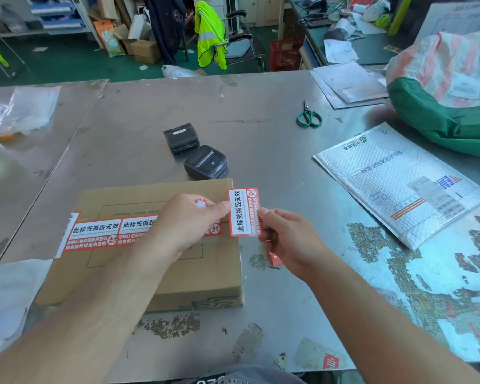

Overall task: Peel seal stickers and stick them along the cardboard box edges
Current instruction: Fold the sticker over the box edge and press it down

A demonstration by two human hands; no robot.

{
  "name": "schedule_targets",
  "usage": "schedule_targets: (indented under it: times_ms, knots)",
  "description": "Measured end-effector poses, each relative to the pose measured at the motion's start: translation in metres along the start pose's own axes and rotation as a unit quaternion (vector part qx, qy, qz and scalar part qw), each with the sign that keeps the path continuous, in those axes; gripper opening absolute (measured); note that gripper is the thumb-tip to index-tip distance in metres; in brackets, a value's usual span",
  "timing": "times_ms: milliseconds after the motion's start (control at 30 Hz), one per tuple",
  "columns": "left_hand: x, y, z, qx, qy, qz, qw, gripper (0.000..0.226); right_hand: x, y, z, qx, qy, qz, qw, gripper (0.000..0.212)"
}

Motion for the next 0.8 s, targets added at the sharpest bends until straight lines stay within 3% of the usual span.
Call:
schedule_targets:
  times_ms: [400,800]
  knots:
    - [-0.004,-0.005,0.006,-0.012,0.012,-0.002,1.000,0.026,0.008,-0.008,-0.002,0.009,-0.022,0.003,1.000,0.037]
    - [-0.006,-0.004,0.007,-0.060,0.007,-0.029,0.998,0.033,0.001,-0.014,-0.008,0.023,-0.046,-0.018,0.999,0.035]
Point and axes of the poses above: each hand's wrist, its own x-axis away from the middle knuckle, its own y-axis out of the back of the hand, z = x × y, the point moved 6 cm from there along -x, towards the middle knuckle, and after that the axes turned 7 degrees about x, right-handed, at the moved point
